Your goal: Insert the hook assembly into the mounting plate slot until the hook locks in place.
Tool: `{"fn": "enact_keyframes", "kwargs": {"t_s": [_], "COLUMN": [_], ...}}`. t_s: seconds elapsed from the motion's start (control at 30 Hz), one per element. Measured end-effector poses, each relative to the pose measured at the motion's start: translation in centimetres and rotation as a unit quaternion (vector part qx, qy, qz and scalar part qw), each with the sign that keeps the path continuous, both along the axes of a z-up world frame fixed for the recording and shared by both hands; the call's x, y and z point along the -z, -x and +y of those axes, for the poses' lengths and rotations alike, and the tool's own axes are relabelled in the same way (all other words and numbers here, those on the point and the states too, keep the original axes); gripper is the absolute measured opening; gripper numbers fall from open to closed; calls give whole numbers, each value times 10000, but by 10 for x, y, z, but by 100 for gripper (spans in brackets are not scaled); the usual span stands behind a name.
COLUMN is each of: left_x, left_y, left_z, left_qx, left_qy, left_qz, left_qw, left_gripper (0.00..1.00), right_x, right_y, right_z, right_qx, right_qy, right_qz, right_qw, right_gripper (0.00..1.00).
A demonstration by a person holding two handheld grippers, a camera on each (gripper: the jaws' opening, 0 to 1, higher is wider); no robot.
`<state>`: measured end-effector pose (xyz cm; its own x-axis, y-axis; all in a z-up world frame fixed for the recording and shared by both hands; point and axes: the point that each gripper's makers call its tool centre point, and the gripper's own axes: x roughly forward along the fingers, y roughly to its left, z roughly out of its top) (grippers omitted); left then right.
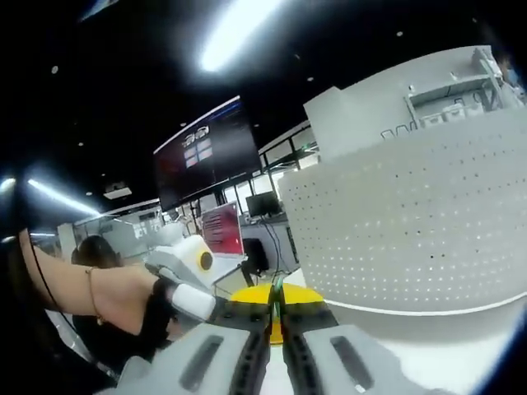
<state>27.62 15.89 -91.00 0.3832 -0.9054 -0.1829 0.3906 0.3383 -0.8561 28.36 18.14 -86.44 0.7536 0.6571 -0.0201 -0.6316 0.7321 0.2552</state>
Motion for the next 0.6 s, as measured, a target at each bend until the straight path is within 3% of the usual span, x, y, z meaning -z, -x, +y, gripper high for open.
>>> {"fn": "enact_keyframes", "kwargs": {"t_s": [0.3,0.6], "left_x": [-2,-12], "left_y": [2,2], "left_z": [-1,0], "left_qx": [68,43], "left_qy": [-26,170], "left_qz": [-74,-8], "left_qw": [9999,9998], "left_gripper": [3,1], "right_x": [-3,-14], "right_y": [3,9], "right_z": [0,3], "right_qx": [-46,-94], "right_qy": [101,232], "right_qz": [-148,-380], "right_qw": [9998,9990], "right_gripper": [0,1]}}
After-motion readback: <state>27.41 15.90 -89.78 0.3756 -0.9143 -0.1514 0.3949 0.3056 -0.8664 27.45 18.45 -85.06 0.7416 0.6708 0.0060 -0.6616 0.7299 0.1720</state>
